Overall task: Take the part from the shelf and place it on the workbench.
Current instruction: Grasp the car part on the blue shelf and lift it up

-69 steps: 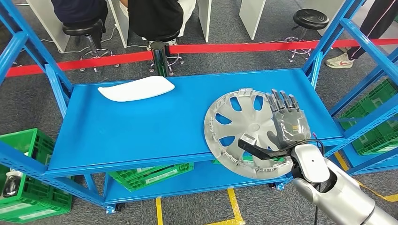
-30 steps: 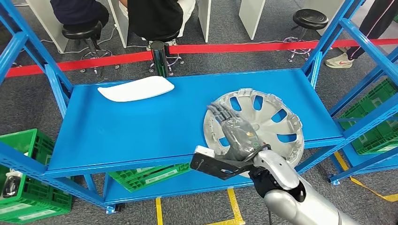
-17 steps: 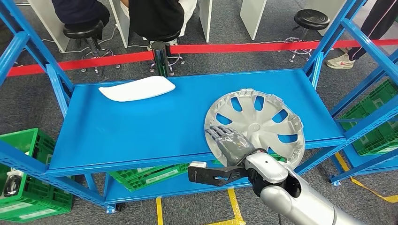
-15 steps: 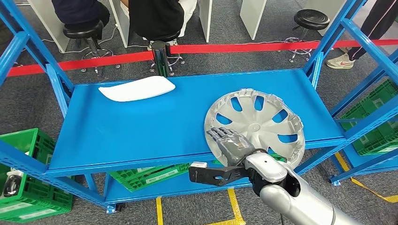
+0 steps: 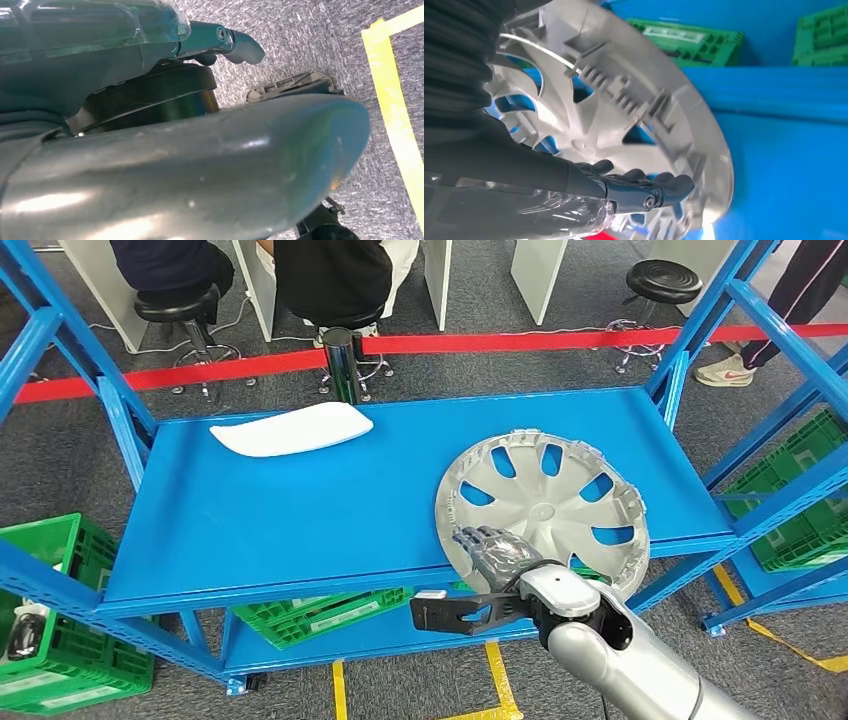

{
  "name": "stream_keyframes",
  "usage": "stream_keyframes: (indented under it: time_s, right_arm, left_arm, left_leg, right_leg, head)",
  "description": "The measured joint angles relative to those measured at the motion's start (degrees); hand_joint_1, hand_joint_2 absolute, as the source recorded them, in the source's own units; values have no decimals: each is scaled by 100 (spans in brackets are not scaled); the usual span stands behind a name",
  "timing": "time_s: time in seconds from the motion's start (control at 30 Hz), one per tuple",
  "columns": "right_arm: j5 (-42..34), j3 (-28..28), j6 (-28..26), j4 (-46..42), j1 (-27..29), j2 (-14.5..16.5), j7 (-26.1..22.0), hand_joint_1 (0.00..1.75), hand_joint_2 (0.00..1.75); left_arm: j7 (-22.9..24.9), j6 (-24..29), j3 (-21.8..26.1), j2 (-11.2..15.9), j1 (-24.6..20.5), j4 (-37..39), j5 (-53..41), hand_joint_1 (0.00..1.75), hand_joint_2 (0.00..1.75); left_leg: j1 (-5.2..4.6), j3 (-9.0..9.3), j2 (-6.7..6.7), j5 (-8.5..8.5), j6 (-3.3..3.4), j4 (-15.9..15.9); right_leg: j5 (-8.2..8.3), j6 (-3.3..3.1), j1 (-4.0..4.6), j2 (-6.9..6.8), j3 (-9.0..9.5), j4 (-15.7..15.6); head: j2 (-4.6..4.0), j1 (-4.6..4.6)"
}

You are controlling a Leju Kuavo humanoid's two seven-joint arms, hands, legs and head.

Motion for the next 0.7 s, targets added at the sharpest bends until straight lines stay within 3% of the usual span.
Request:
stream_keyframes:
  time_s: [0.7]
  right_arm:
    - [104,21,199,805,-357,267,0,0,175]
  left_arm:
    - [-50,29,10,0,-2,2,122,0,0]
  left_leg:
    - [-1,3,27,0,0,0]
  right_leg:
    - [0,0,-1,9,0,0]
  head:
    - [0,0]
